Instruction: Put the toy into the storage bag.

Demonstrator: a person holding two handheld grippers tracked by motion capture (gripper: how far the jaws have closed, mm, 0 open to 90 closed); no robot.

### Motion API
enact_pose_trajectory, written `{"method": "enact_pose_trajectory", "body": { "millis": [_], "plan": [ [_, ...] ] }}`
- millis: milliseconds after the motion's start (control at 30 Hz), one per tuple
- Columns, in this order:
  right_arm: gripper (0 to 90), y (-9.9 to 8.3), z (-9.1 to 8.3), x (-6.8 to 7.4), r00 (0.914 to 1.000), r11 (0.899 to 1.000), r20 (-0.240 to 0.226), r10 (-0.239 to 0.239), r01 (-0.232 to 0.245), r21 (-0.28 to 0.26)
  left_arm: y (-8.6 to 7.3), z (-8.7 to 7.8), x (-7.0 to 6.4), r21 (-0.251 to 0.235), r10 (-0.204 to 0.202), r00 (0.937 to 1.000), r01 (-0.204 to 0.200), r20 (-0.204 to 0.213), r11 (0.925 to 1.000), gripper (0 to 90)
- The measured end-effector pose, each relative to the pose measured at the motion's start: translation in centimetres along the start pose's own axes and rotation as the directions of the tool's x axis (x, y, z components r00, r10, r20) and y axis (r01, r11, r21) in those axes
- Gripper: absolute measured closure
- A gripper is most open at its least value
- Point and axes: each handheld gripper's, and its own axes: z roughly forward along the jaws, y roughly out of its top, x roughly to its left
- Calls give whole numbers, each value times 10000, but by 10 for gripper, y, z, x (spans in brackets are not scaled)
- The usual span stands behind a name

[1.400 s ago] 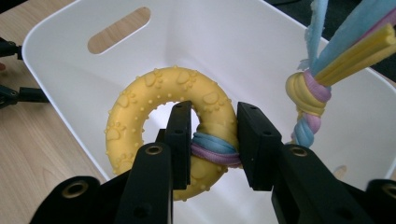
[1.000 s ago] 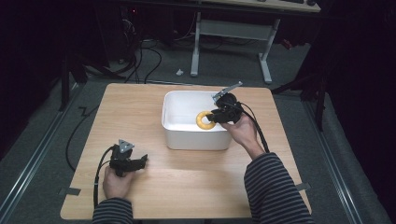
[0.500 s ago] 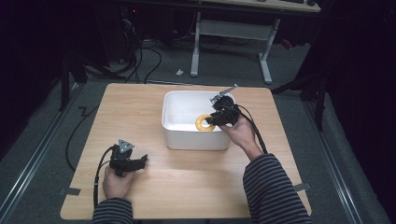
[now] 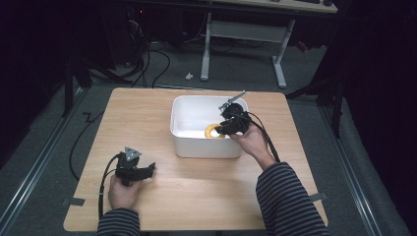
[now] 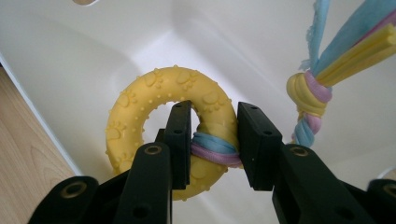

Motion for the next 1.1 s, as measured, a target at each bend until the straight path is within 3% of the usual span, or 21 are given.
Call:
{"method": "enact_pose_trajectory", "body": {
  "millis": [100, 133, 200, 300, 367, 500, 533, 633, 667, 867, 933, 1100],
  "plan": [
    [654, -1, 0, 0, 10000, 10000, 16, -3, 3, -92, 0, 0, 0, -2, -3, 10000, 3, -9, 10000, 216],
    [574, -2, -2, 0, 9999, 9998, -97, 130, -132, -181, 0, 0, 0, 7, 7, 10000, -7, -4, 10000, 216],
    [552, -3, -3, 0, 9998, 9996, -99, 177, -179, -228, 0, 0, 0, 4, 5, 10000, -5, -7, 10000, 216],
    [522, -7, -11, 3, 9999, 9987, 71, 149, -145, -495, 0, 0, 0, 6, 25, 10000, -25, -42, 10000, 213],
    [522, -15, -22, 3, 9997, 9951, 167, 189, -171, -974, 0, 0, -1, 9, 31, 10000, -31, -37, 10000, 212],
    [521, -24, -36, 0, 9988, 9868, 202, 447, -410, -1568, 0, 0, -1, 10, 24, 10000, -24, -47, 10000, 212],
    [520, -32, -47, -4, 9978, 9790, 270, 600, -535, -1969, 0, 0, -1, 11, 26, 10000, -26, -46, 10000, 212],
    [516, -38, -55, -7, 9971, 9721, 235, 726, -654, -2251, 0, 0, -1, 10, 23, 10000, -23, -43, 10000, 212],
    [515, -45, -65, -9, 9962, 9652, 239, 833, -747, -2506, 0, 0, -1, 9, 18, 10000, -18, -37, 10000, 213],
    [509, -58, -82, -15, 9934, 9580, 490, 1039, -868, -2733, 0, 0, -1, 9, 15, 10000, -15, -34, 10000, 213],
    [506, -66, -91, -18, 9915, 9469, 436, 1223, -1035, -3043, 0, 0, -1, 9, 17, 10000, -17, -41, 10000, 213],
    [494, -76, -100, -20, 9899, 9342, 377, 1368, -1163, -3373, 0, 0, -1, 33, 39, 10000, -39, -29, 10000, 212]
  ]
}}
